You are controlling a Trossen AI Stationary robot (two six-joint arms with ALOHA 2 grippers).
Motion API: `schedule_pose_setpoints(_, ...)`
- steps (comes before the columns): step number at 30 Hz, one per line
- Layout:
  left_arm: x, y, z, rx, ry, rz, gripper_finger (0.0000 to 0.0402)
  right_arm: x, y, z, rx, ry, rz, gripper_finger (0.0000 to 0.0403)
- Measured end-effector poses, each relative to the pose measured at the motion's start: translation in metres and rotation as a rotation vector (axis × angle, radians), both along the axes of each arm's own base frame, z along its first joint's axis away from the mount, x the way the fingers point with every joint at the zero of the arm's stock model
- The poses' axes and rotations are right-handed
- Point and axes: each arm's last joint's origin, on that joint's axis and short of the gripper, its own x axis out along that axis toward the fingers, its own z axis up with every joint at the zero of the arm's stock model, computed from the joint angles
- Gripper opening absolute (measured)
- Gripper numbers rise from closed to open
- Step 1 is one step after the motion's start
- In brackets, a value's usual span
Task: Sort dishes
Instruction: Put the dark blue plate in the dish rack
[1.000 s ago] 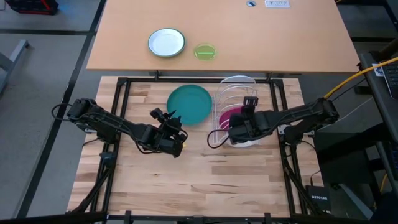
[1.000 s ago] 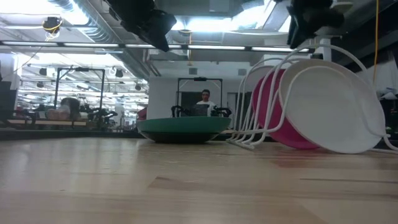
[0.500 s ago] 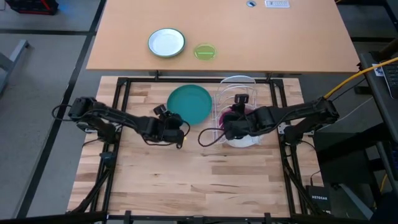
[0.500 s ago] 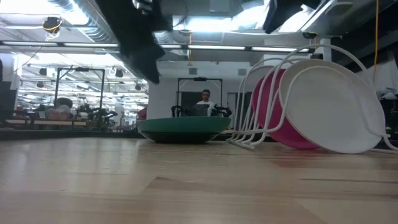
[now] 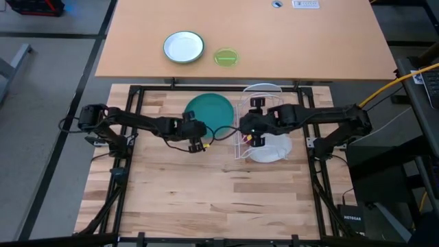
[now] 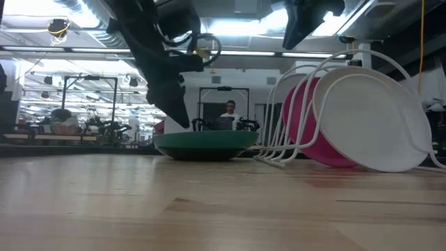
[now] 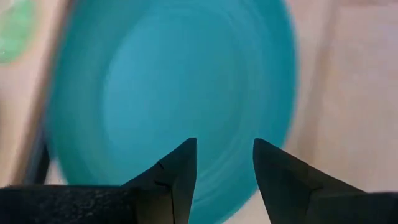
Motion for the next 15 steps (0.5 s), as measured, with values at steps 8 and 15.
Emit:
schedule_pose_setpoints(8, 0.001, 0.011, 0.0, -0.05, 0.021, -0.123, 0.0147, 0.0, -0.016, 0.0, 0.032, 0.01, -0.017, 0.0117)
schedule_pose_setpoints(15, 0.002, 0.006, -0.001, -0.136, 0.016, -0.229, 0.0147, 0.0, -0.021, 0.0, 0.021, 0.019, -0.011, 0.0117)
